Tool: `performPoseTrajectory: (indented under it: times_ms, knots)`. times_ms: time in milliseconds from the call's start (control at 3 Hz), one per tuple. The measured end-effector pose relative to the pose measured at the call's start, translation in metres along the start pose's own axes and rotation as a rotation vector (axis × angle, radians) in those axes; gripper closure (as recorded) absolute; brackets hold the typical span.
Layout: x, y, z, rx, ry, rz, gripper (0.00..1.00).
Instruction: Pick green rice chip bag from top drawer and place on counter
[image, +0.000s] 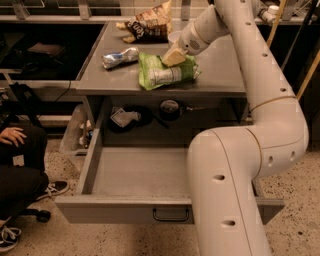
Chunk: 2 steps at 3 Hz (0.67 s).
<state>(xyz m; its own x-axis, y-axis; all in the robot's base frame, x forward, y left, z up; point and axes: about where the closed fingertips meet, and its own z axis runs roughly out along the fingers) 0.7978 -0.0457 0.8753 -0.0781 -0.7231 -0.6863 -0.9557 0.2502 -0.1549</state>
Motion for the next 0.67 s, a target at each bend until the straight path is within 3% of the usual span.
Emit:
performPoseTrajectory:
  times_ms: [667]
  knots:
    - [-0.0005, -0.0002, 0.0001, 0.001, -0.001, -0.001, 0.35]
